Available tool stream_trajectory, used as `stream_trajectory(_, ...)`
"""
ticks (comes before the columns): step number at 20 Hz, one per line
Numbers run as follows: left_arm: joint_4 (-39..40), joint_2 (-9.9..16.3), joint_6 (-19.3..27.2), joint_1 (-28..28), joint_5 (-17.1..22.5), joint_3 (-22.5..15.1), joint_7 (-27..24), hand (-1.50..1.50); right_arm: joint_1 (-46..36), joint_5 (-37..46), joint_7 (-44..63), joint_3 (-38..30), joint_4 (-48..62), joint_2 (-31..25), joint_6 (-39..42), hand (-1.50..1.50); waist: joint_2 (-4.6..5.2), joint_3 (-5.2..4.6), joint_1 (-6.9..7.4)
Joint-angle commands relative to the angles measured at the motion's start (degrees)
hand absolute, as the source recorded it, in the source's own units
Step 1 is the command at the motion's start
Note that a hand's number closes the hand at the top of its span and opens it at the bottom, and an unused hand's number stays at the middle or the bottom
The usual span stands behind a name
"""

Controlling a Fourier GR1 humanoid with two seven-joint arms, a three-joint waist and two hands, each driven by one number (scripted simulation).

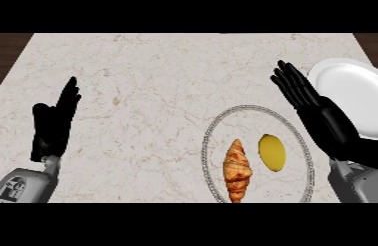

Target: Pick the lemon from the placemat and place it in the plate

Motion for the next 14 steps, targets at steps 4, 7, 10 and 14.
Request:
stream_trajectory(4, 1.0, -6.1, -2.1, 6.3, 3.6, -2.4, 0.9, 0.00, -2.2, -3.7, -0.5, -16.4, 5.5, -7.7, -0.5, 1.50, 0.22, -0.53, 0.10)
stream_trajectory(7, 1.6, -6.8, -3.9, 6.5, 5.9, -2.3, 1.2, 0.00, 0.0, 15.3, 3.1, -13.9, 7.5, -24.1, -2.3, 1.50, 0.61, -2.58, -3.20)
stream_trajectory(10, 2.2, -10.9, -5.9, 8.0, 8.5, -3.9, 0.3, 0.00, 2.2, 12.2, 1.5, -21.1, 11.9, -10.1, -20.8, -1.50, 0.35, -0.63, -1.21)
stream_trajectory(14, 1.8, -9.2, -9.8, 10.9, 9.7, -1.9, -2.4, 0.00, 10.6, 6.4, -10.1, -26.7, 10.0, -5.9, -16.9, -1.50, -0.01, -0.51, -0.48)
